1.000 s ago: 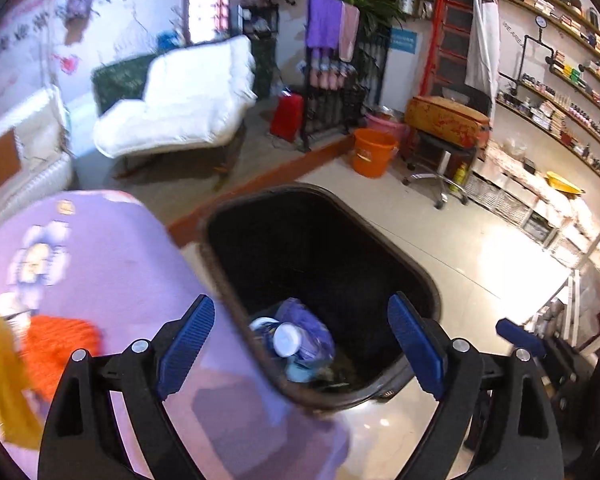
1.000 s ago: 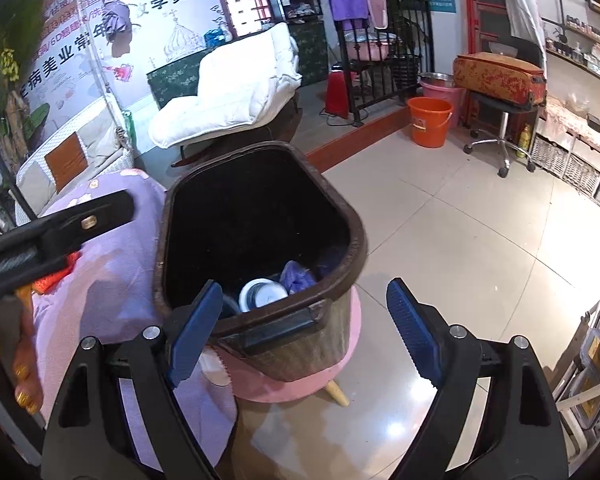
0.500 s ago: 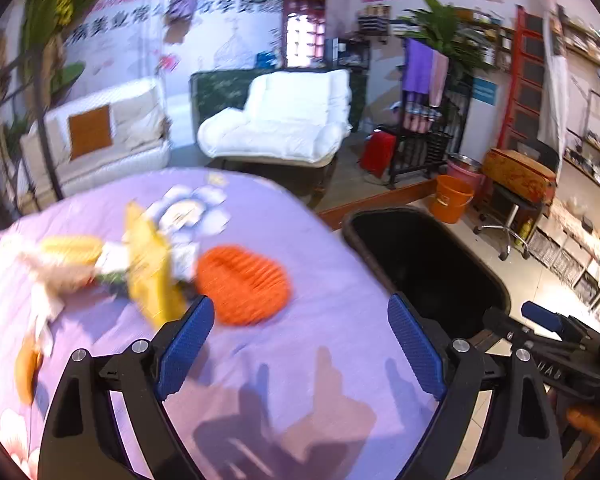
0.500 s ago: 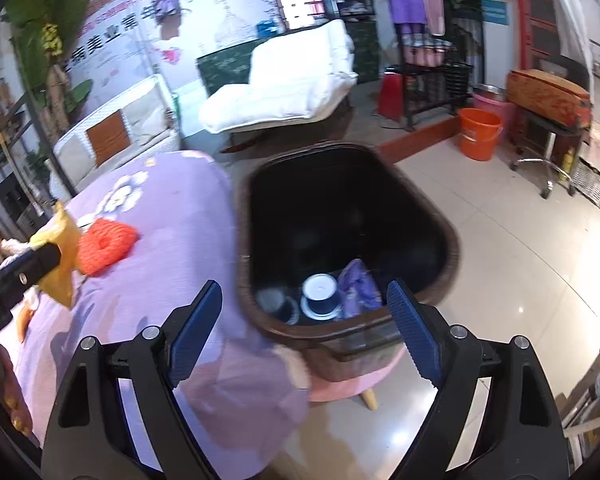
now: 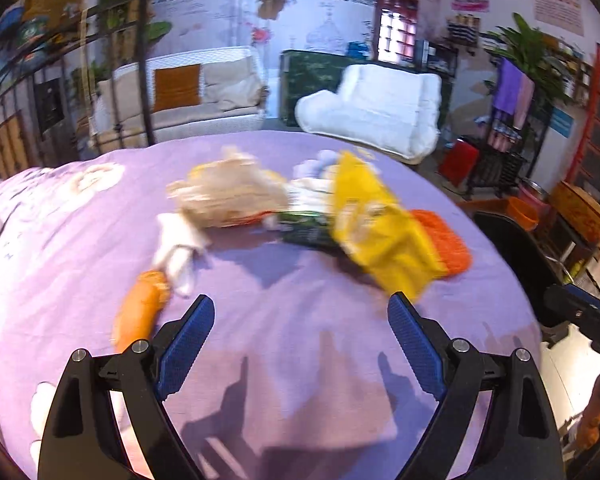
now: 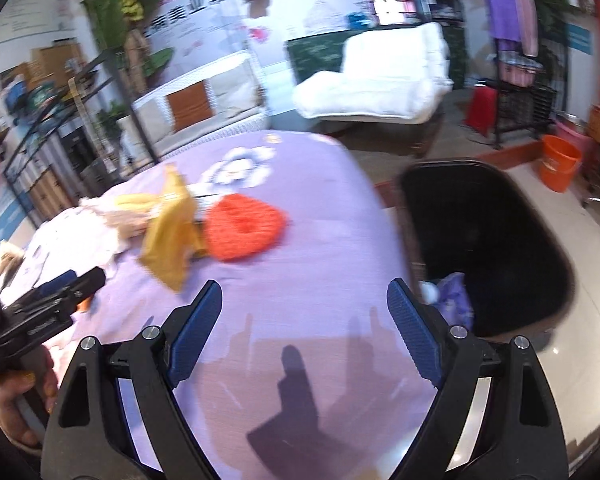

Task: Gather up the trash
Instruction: 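Move both tools back over the table toward the remaining trash, then grasp the orange peel with left tool while right tool grasps the yellow chip bag, then carry the yellow chip bag in right tool over the black bin and open it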

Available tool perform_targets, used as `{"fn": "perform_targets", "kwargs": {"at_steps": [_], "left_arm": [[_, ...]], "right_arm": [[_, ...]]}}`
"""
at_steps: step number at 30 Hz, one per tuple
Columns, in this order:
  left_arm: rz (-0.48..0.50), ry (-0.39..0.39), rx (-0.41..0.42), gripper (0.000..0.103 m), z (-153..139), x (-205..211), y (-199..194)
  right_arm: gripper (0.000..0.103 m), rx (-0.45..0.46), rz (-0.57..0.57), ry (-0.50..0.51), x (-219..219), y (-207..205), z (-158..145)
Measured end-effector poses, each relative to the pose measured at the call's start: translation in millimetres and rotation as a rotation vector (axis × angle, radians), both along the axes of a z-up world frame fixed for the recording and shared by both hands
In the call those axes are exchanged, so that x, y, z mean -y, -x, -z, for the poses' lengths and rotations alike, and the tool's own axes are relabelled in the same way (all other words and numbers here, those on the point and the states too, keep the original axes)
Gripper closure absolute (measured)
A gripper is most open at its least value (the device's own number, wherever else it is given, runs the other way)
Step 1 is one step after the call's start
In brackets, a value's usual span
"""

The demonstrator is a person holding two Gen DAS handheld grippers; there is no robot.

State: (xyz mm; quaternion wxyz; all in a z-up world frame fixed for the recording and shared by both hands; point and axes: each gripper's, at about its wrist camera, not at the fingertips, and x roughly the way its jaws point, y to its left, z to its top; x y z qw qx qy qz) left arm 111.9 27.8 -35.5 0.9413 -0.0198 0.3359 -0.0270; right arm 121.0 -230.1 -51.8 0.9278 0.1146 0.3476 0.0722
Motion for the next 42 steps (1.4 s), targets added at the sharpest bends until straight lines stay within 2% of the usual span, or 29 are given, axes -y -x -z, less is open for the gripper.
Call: {"fn": "perform_targets", "kwargs": {"at_steps": [6,10,17,19,21,23,25,27,28,33,42], "left_arm": [[-0.105,-0.028,-0.042,0.015,8.5,-52.9,5.3],[-0.151,-0.033,-0.108,0.019,20.1,-81.4,3.3],[-0.125,-0.047,-0.197,0.033,31.9,-97.9,-15.7],[-0.108,-0.067,-0.221,0.035,36.5,-97.0,-23.9],[-0.109,-0.076,-0.239,0.042,41.7,-99.2,-29.3],[-0.101,-0.046,-0.255,0.048,45.6,-101.8,-31.3],[-0.105,-0.031,-0.251,0.055,45.1,-103.9,-29.1],[-0.098,-0.007,-0.243,0.07,42.8,-105.7,-26.0],[-0.103,0.002,-0.24,0.071,41.9,-105.8,-23.4],[-0.116,0.036,-0.223,0.078,40.2,-105.1,-10.8],[-0.117,0.063,-0.154,0.08,26.9,-98.5,11.7]], "right_arm": [[0.019,0.004,-0.142,-0.021,-58.0,-12.5,-9.6],[0.02,-0.01,-0.205,-0.016,-91.7,-25.3,-9.8],[0.036,-0.07,-0.256,0.0,-125.1,-53.9,1.8],[0.044,-0.085,-0.263,0.009,-133.2,-61.1,6.8],[0.049,-0.097,-0.264,0.02,-138.8,-69.7,9.9],[0.056,-0.113,-0.251,0.044,-143.6,-80.7,15.0],[0.072,-0.136,-0.234,0.043,-144.9,-88.5,21.0],[0.085,-0.151,-0.228,0.031,-143.8,-92.5,25.3],[0.088,-0.149,-0.227,0.029,-144.0,-92.2,25.7],[0.092,-0.125,-0.232,0.009,-140.6,-82.9,21.5],[0.093,-0.077,-0.218,-0.01,-125.6,-59.9,9.0]]}}
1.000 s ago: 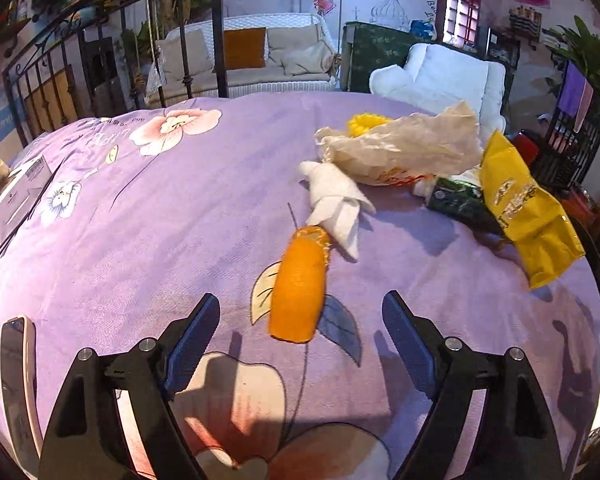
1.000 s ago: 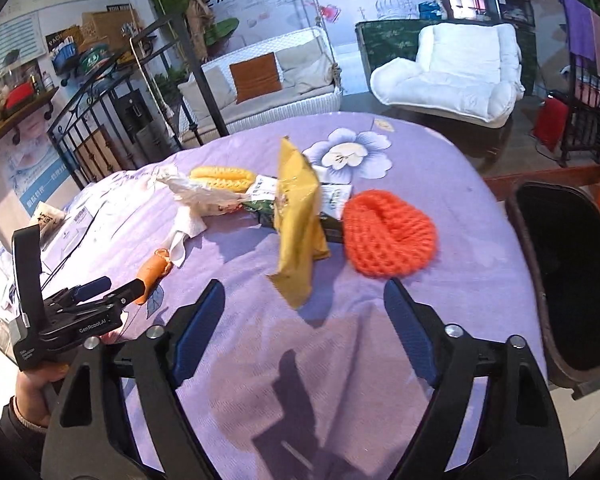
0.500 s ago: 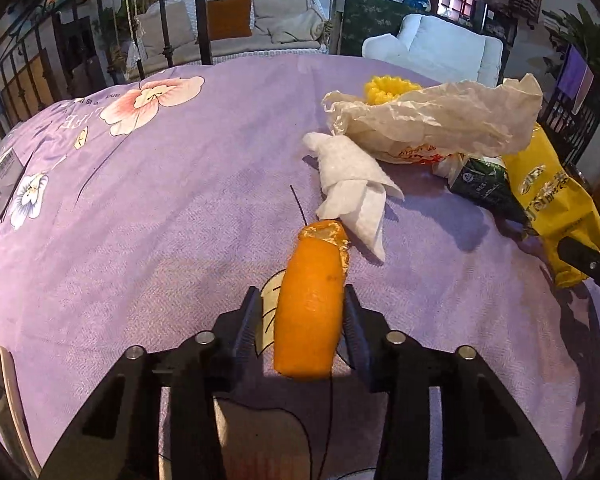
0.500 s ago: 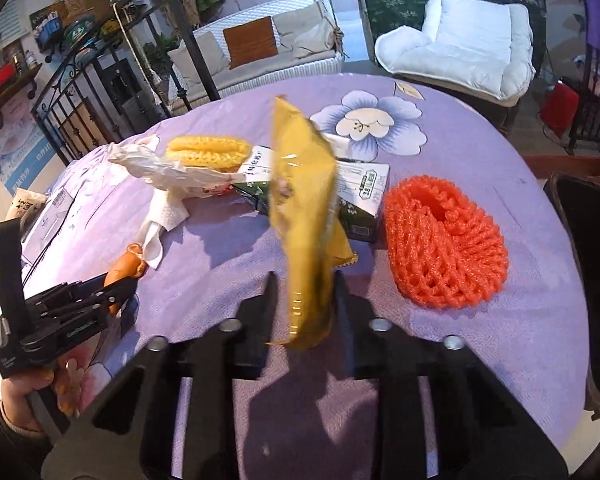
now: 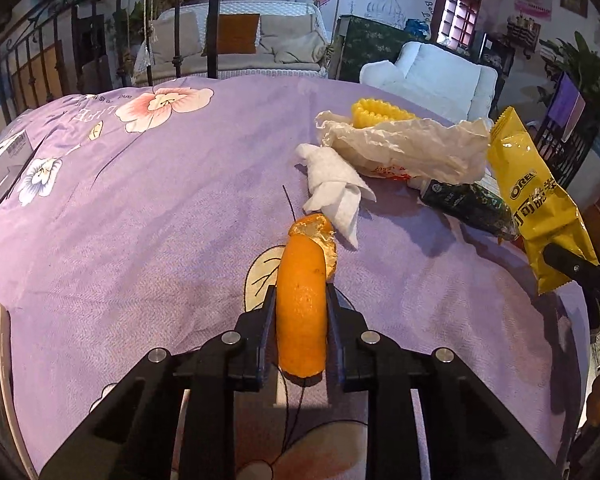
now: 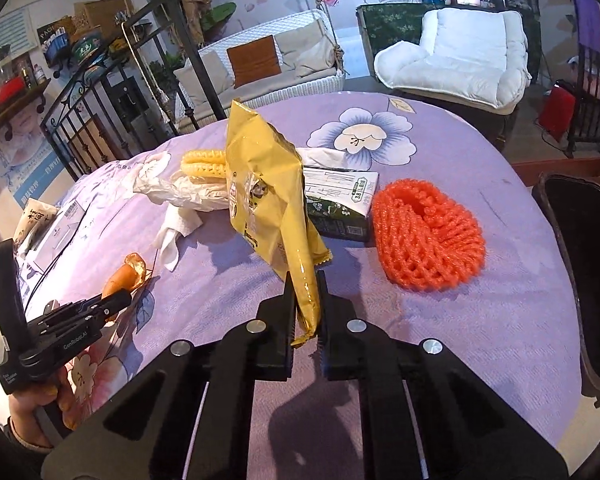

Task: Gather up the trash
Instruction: 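Carry the yellow chip bag in right tool over the black bin and open it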

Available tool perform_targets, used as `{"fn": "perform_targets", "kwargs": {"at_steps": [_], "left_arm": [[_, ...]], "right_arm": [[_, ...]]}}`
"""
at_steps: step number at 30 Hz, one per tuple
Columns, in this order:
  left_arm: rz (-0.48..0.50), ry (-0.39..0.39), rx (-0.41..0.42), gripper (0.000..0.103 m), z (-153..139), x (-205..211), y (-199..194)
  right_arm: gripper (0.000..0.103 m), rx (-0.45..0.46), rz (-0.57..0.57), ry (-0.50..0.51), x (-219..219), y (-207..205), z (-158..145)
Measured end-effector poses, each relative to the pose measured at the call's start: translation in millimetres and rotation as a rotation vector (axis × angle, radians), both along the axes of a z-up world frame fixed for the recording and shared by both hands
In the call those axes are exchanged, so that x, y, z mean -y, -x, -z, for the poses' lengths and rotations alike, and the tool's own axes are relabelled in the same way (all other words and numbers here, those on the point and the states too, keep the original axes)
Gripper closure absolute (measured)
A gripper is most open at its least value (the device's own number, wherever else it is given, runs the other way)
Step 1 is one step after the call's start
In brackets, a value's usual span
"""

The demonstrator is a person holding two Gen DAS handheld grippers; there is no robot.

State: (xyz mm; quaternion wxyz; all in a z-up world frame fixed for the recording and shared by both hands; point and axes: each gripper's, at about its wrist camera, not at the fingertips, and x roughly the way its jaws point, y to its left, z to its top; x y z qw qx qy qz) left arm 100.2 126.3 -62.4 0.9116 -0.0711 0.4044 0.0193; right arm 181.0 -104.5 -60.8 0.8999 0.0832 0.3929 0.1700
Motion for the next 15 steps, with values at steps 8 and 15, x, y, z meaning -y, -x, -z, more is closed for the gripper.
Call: {"fn": "perform_targets", "kwargs": {"at_steps": [8,15], "left_arm": [[0.048,0.001,0.074,0.08,-19.2,20.4,10.8],[0.154,0.006,0.12,0.08,-32.0,61.2,15.7]], "right_arm": [[0.093,0.056,0.024,-0.007,17.1,27.8,-11.7],[0.093,0.087,0.072,-0.03,47.5,46.4,-20.7]]}}
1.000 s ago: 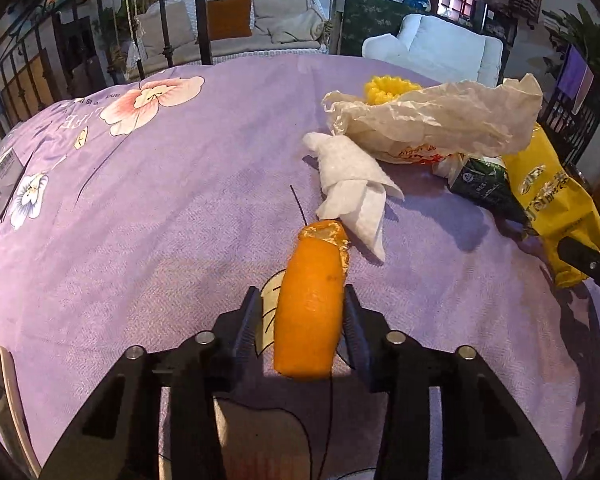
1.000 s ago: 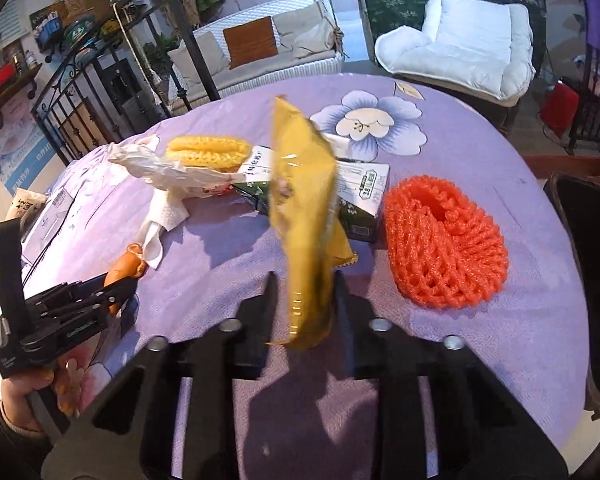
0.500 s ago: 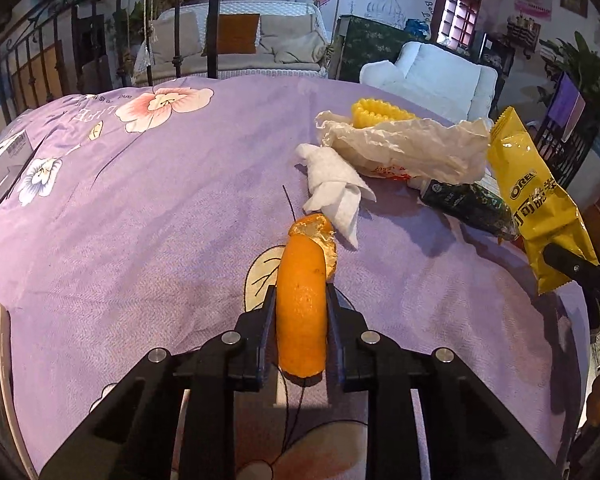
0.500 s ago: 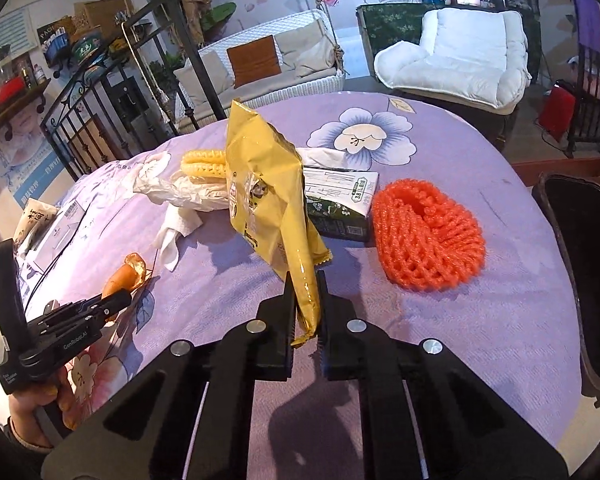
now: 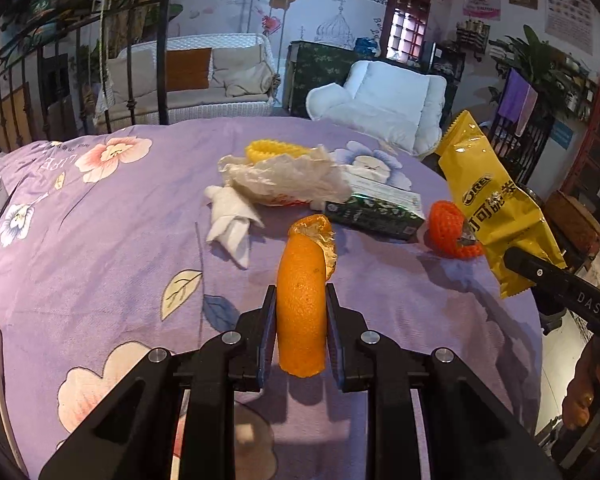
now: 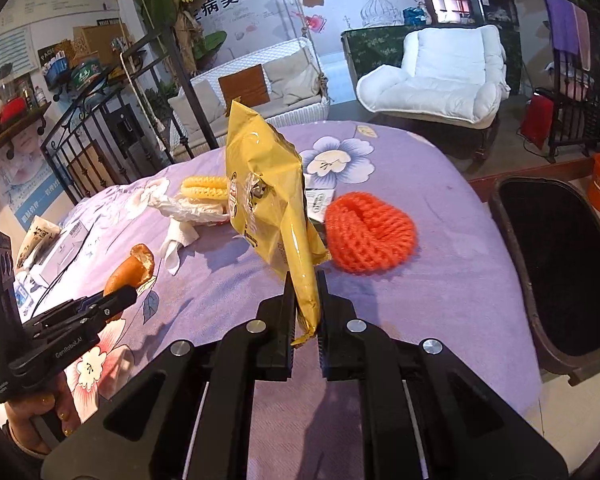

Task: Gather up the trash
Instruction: 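Carry the yellow chip bag in right tool over the black bin and open it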

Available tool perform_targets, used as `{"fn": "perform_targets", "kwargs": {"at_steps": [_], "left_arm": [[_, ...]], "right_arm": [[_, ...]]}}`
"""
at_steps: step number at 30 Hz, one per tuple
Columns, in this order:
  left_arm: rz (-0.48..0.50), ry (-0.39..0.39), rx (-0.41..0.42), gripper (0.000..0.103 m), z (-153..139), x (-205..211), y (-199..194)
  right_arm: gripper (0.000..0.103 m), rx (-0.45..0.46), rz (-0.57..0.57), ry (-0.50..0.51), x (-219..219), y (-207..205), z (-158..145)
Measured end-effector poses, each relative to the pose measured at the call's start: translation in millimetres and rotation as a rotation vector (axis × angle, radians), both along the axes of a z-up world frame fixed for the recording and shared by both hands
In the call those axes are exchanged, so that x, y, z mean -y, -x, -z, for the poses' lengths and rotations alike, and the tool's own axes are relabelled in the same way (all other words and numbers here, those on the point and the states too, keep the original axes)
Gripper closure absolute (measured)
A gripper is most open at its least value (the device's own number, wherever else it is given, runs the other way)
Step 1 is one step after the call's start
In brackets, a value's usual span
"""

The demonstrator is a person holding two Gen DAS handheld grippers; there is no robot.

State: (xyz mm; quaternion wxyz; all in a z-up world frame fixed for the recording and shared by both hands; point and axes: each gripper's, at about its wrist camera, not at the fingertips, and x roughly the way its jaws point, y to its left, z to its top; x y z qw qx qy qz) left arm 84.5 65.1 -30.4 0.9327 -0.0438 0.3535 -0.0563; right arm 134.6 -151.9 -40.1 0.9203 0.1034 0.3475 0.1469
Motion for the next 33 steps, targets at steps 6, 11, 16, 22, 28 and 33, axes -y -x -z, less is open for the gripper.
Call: {"fn": "perform_targets", "kwargs": {"at_steps": [6,11,16,22,28,33], "left_arm": [[0.099,-0.007,0.022,0.08,-5.4,43.5,0.5],[0.172,-0.012,0.035,0.08,-7.3,75.0,-1.1],[0.246,-0.019,0.043,0.08,-7.3,102.8,-4.7],[0.332,-0.009,0.049,0.08,-7.3,131.0,-12.4],[0.397,-0.003,0.034,0.08,-2.4,158.2,-14.2],[0.432,-0.011,0.038,0.08,-4.0,177.0,-13.1]], "right_arm": [[0.093,0.024,0.058,-0.004,30.9,11.5,-6.4],[0.093,0.036,0.119,0.003,58.4,18.8,-7.5],[0.093,0.042,0.198,0.0,90.1,23.6,-6.3],[0.093,0.035,0.304,0.022,132.5,23.6,1.4],[0.093,-0.001,0.405,0.044,174.7,9.7,16.4],[0.093,-0.065,0.449,0.045,199.8,-12.1,39.1]]}}
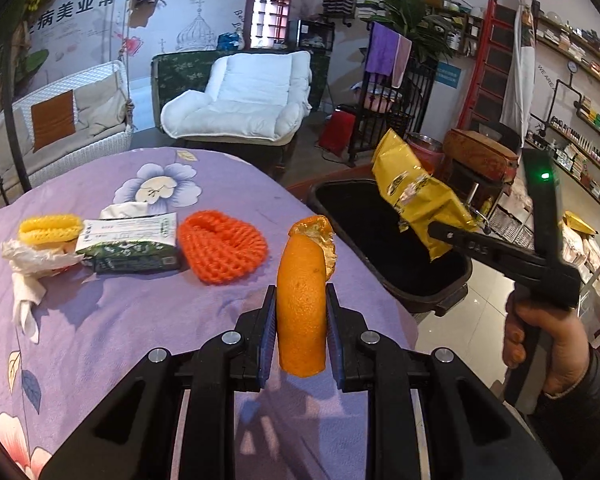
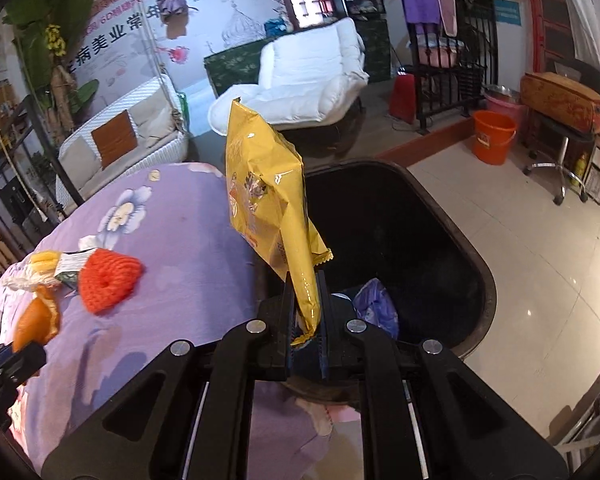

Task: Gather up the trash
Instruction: 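Carry the yellow chip bag in right tool over the black bin and open it, then carry the orange peel in left tool over the bin and open it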

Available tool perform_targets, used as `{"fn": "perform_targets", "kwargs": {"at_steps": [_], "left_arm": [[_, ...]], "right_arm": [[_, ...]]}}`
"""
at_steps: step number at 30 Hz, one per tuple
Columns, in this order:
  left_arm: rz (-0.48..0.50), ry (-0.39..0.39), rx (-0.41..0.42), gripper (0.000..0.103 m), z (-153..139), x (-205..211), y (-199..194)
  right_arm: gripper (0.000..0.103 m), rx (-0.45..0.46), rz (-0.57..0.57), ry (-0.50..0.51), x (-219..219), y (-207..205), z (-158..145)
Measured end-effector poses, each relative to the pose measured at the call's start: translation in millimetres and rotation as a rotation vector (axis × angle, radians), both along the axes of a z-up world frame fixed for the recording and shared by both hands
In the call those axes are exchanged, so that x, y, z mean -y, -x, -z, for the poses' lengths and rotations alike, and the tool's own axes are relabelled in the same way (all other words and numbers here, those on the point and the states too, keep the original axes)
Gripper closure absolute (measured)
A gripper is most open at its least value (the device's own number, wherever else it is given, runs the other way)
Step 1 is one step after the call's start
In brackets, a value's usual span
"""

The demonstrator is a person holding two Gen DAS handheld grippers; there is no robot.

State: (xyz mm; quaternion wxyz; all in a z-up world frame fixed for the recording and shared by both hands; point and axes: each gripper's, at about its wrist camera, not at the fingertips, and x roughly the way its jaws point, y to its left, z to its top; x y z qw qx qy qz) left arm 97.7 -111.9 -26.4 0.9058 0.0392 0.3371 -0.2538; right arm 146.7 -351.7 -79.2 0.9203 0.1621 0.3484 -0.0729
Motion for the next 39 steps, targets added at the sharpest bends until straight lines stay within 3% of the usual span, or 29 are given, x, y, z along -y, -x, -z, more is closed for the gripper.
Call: {"fn": "perform_targets", "kwargs": {"at_steps": [14,15,18,31,39], "left_arm": [[0.088,-0.012,-0.016,0.08,2.6,38.4,-5.4],[0.092,-0.01,-0.023,0.08,3.4,39.8,-6.9],[0.104,-0.003,-0.039,0.08,4.8,45.5,-10.4],[0.159,0.015,-0.093,0.08,10.5,78.7,-29.7],[0.185,0.002,-0.126,0.08,18.5,103.8,-42.1]], "right_arm": [[0.09,-0.128,0.052,-0.031,26.5,-46.9,51.7],[0.082,-0.138,0.061,-0.034,28.7,-49.2,55.0],[0.033,-0.145,0.095,-0.016,32.3,-51.5,59.9],[0.028,-0.039,0.107,0.044,33.2,-13.0,33.6],[0.026,0.016,0.191,0.057,49.5,21.9,18.1]]}}
